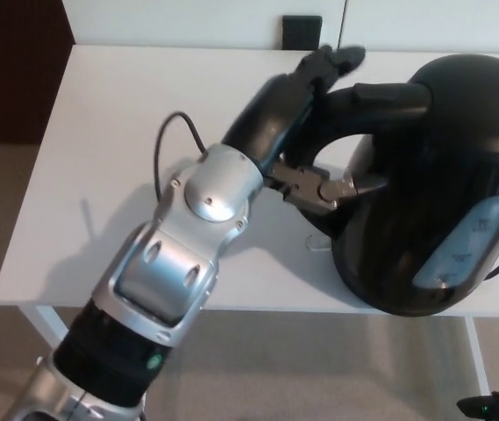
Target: The robot walk towards a table in front and uses its left hand to pick up the pot from the base and places it on the table
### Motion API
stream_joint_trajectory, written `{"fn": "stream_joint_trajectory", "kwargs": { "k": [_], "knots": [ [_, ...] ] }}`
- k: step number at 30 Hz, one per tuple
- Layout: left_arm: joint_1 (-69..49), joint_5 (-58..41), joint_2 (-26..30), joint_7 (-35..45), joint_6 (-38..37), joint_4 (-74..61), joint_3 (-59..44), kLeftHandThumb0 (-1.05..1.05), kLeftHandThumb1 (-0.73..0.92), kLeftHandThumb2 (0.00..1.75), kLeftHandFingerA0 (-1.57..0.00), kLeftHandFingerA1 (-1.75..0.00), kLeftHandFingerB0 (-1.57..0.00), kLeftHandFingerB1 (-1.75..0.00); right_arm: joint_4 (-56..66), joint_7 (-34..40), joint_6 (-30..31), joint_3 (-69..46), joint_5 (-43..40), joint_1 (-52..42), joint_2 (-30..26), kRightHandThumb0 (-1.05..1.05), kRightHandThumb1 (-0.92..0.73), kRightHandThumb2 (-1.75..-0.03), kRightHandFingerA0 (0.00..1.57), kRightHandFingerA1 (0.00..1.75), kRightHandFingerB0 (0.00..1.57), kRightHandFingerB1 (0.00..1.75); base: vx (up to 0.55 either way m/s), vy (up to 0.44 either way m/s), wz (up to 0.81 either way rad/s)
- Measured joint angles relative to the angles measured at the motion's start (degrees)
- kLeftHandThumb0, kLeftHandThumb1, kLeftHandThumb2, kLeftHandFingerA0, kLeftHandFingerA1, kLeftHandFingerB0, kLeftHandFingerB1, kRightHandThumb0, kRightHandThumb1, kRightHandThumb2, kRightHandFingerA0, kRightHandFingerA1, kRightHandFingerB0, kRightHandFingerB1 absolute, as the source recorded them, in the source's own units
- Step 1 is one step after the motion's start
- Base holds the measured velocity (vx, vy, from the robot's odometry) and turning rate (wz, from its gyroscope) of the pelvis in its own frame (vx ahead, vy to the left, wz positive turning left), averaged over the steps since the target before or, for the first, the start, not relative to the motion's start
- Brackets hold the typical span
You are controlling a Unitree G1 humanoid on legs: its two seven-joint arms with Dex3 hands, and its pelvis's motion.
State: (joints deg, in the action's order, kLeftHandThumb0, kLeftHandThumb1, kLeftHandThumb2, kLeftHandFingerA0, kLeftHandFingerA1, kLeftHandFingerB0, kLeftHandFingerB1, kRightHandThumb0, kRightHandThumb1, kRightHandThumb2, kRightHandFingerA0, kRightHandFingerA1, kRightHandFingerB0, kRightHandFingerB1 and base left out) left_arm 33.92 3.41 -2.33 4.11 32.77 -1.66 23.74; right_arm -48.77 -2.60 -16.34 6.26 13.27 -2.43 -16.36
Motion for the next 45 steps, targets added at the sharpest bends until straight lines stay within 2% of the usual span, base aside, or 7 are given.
{"fn": "stream_joint_trajectory", "kwargs": {
  "k": [1, 4, 7, 8, 10, 29, 45],
  "knots": [
    [-0.3, 0.4, -0.3, -0.3, 0.0, 0.2, 0.3, -0.27, 0.66, 0.6, -0.9, -0.48, -0.53, -0.36, 0.0, 0.0, 0.1, 0.0, 0.0, 0.0, 0.0, -0.34, -0.62, -0.58, 0.53, 0.43, 0.49, 0.4, 0.0, 0.0, 0.0],
    [-0.6, 1.1, -1.5, -0.9, 0.0, 1.0, 0.3, -0.24, 0.82, 0.66, -1.1, -0.66, -0.91, -0.54, 0.0, 0.0, 0.2, 0.0, 0.1, 0.0, -0.1, -0.35, -0.62, -0.58, 0.52, 0.44, 0.48, 0.4, 0.0, 0.0, 0.0],
    [-1.1, 2.1, -3.2, -2.3, 0.0, 2.6, -0.2, -0.25, 0.85, 0.64, -1.13, -1.05, -0.81, -0.83, 0.0, 0.0, 0.2, 0.0, 0.1, 0.1, -0.1, -0.34, -0.63, -0.58, 0.52, 0.43, 0.49, 0.4, 0.0, 0.0, 0.0],
    [-1.3, 2.3, -3.7, -2.8, 0.0, 2.8, -0.5, -0.24, 0.87, 0.65, -1.08, -1.44, -0.73, -0.94, 0.0, 0.0, 0.2, 0.0, 0.1, 0.1, -0.1, -0.35, -0.63, -0.58, 0.53, 0.43, 0.49, 0.4, 0.0, 0.0, 0.0],
    [-2.0, 3.0, -4.9, -4.1, -0.1, 3.5, -1.1, -0.27, 0.86, 0.69, -1.02, -1.53, -0.71, -1.03, 0.1, 0.0, 0.2, 0.0, 0.1, 0.0, -0.1, -0.35, -0.64, -0.58, 0.53, 0.44, 0.48, 0.4, 0.0, 0.0, 0.0],
    [-5.5, -2.1, -15.3, -6.6, -1.2, 4.2, -16.4, -0.26, 0.77, 0.67, -0.76, -1.56, -0.73, -0.97, 0.0, 0.1, 0.2, 0.2, 0.5, 0.0, -0.1, -0.34, -0.66, -0.59, 0.57, 0.45, 0.5, 0.41, 0.0, 0.0, 0.0],
    [-4.9, -15.5, -14.9, -7.8, 5.4, 2.2, -32.8, -0.21, 0.83, 0.65, -0.85, -1.53, -0.7, -0.97, -0.1, 0.1, 0.1, 0.7, 0.7, 0.4, -0.1, -0.36, -0.67, -0.59, 0.59, 0.47, 0.52, 0.41, 0.0, 0.0, 0.0]
  ]
}}
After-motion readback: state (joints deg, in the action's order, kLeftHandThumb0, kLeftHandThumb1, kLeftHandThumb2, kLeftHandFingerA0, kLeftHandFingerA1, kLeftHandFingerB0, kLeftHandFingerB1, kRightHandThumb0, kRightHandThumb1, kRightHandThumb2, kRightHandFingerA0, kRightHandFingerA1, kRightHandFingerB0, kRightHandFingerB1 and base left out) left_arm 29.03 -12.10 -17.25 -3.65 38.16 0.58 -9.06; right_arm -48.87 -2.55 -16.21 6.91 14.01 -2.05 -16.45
